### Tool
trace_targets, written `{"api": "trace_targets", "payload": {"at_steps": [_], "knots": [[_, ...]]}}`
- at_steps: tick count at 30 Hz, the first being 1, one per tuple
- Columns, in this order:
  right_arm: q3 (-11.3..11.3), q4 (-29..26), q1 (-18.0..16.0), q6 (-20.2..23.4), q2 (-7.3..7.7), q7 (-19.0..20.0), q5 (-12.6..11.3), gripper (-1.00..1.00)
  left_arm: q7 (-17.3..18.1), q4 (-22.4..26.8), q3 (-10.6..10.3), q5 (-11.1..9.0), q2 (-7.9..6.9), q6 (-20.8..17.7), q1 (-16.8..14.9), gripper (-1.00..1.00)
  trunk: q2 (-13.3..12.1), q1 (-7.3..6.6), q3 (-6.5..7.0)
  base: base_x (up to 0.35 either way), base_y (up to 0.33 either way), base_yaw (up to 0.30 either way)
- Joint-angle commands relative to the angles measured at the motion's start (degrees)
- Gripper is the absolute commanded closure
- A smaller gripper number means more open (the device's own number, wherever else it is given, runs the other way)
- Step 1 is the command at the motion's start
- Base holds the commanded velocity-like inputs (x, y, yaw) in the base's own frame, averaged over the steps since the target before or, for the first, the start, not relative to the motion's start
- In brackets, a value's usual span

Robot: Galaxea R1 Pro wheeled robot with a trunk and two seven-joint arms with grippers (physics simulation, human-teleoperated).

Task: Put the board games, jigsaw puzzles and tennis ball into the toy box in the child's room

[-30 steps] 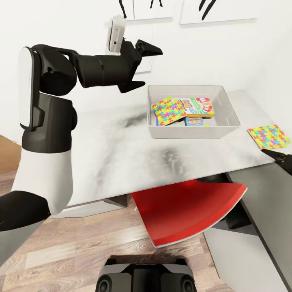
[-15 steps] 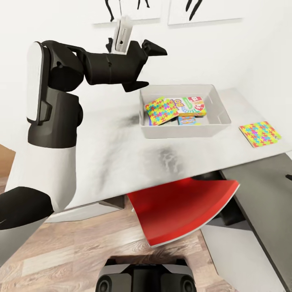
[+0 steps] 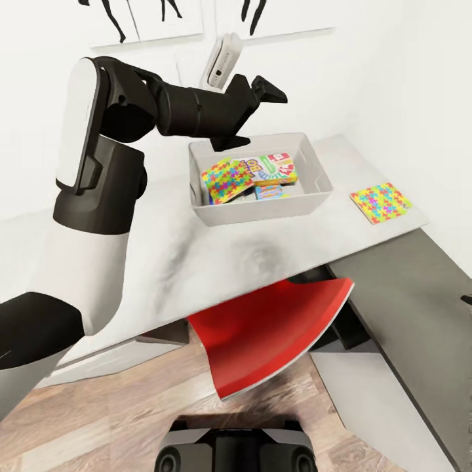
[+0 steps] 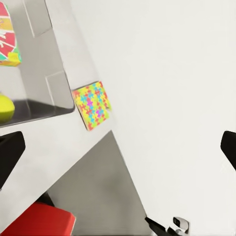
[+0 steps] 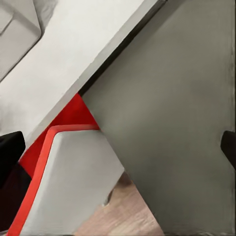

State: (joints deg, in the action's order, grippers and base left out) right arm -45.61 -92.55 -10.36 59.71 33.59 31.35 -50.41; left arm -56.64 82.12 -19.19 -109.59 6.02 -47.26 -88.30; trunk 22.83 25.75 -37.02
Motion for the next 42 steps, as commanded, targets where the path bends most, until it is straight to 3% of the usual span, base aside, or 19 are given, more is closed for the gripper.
{"api": "trace_targets", "payload": {"at_steps": [1,9,24,27,34,42], "knots": [[-0.1,0.0,0.0,0.3,0.02,0.8,0.4,-1.0,-0.6,-0.6,-0.1,-0.5,0.01,-0.1,-0.5,-1.0,0.1,0.03,-0.04,0.0,0.0,-0.273],[-0.1,0.0,0.3,0.3,-0.01,1.9,0.5,-1.0,-0.7,-4.9,-1.0,-0.4,0.18,-0.1,-3.2,-1.0,0.1,0.03,0.17,0.0,0.0,-0.275],[0.5,0.0,0.4,0.3,-0.24,2.2,0.6,-1.0,-0.7,-12.5,-1.5,0.1,0.33,-0.2,-5.3,-1.0,0.1,0.03,0.58,0.0,0.0,-0.277],[0.6,0.0,0.4,0.3,-0.25,2.2,0.6,-1.0,-0.6,-13.9,-1.9,0.7,0.17,-0.3,-5.9,-1.0,0.1,0.03,0.66,0.0,0.0,-0.277],[0.7,0.0,0.4,0.3,-0.26,2.2,0.6,-1.0,-0.3,-18.4,-4.4,4.7,-0.87,-0.8,-7.0,-1.0,0.1,0.03,0.83,0.0,0.0,-0.277],[1.6,0.1,0.4,0.3,-0.24,2.0,0.9,-1.0,-0.4,-20.2,-5.3,6.7,-2.01,-1.0,-7.3,-1.0,0.1,0.03,1.02,0.0,0.0,-0.277]]}}
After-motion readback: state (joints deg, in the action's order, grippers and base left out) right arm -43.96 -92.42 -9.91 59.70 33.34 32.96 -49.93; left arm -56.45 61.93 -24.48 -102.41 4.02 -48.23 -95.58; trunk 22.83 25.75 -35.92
